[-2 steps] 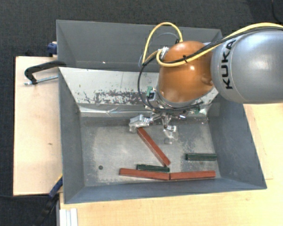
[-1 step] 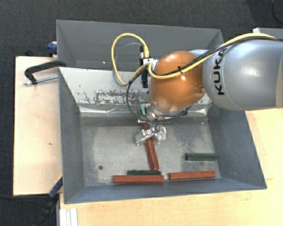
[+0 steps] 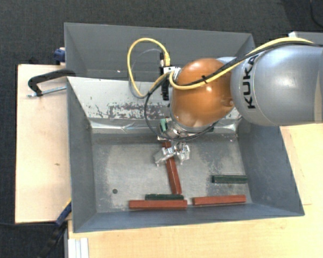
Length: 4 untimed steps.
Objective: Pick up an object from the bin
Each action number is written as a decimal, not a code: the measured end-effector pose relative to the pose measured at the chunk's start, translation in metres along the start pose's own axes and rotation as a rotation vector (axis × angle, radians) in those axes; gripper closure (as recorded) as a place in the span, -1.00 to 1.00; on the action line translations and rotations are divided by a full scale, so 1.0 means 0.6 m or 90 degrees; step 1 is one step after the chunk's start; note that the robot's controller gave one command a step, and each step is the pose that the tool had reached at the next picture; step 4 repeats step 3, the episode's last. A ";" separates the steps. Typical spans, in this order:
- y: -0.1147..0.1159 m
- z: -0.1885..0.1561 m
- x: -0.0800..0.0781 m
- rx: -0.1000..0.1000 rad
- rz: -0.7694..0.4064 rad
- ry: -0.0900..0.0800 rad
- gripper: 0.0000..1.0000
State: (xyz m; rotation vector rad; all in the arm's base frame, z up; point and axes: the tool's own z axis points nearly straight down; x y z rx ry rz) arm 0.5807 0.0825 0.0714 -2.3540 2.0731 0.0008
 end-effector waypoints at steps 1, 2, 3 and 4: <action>0.000 0.000 0.000 0.000 0.000 0.000 1.00; 0.000 0.000 0.000 0.000 0.000 0.000 1.00; 0.000 0.000 0.000 0.000 0.000 0.000 1.00; 0.000 0.000 0.000 0.000 0.000 0.000 1.00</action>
Offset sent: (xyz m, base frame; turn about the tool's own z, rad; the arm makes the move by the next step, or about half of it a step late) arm 0.0000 0.0000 0.0000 0.0000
